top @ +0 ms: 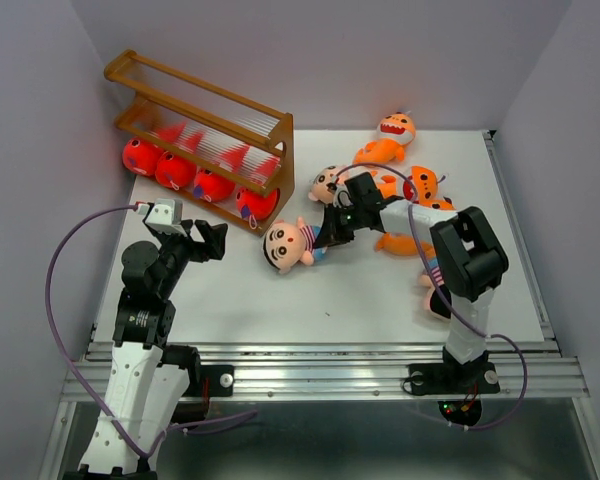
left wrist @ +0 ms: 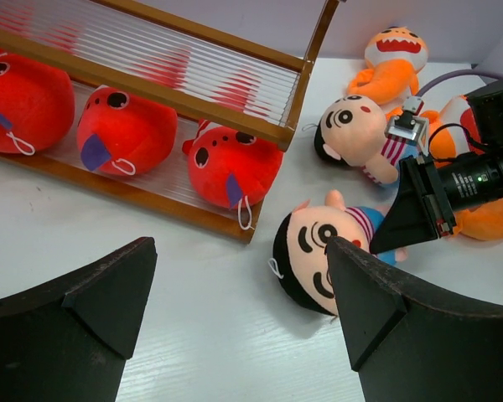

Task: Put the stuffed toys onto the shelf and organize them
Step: Grab a stuffed toy with the right arm, then pass the stuffed toy from the right arm to the left

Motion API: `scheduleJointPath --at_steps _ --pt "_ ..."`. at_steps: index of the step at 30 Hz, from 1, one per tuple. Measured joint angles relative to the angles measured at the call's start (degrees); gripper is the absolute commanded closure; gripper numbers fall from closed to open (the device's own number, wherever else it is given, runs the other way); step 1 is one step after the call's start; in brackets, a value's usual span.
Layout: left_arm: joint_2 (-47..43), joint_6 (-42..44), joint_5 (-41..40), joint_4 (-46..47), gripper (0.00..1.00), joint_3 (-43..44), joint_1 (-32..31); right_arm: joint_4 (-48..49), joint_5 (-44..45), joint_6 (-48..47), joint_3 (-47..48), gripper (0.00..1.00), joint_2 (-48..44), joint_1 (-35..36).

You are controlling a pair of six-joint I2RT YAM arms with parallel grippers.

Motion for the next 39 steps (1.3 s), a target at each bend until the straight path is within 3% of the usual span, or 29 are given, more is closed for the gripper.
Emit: scheduleJointPath --at_steps 6,12,21,24,29,32,39 --pt "0.0 0.02 1.2 0.04 0.07 0.0 0.0 -1.38 -0.04 -5.25 -3.48 0.99 -4.9 0.0" --pt "0.11 -1.01 8.61 2.62 0.07 -1.62 0.0 -4.68 -3.41 -14.56 -5.46 0.99 -12.81 -0.76" --pt "1.57 -15.87 19.32 10.99 0.07 -7.69 -2.34 -11.23 -17.03 -31.34 -9.66 0.99 -26.4 -11.45" --pt "0.24 -21.24 18.27 13.68 0.07 -10.73 -7.78 -13.79 -19.15 -35.23 -11.06 0.99 -27.43 -14.73" --pt "3.23 -26.38 10.4 18.05 0.07 -11.56 -24.52 -17.55 -21.44 -39.15 -14.49 0.99 -29.16 -15.37" --pt "9.38 -28.39 4.7 21.92 0.07 -11.5 -34.03 -18.16 -22.03 -39.98 -14.58 0.99 -30.56 -15.34" --pt "24.09 -30.05 -4.55 24.85 0.07 -7.8 -42.75 -18.16 -23.5 -41.05 -14.84 1.0 -33.27 -15.34"
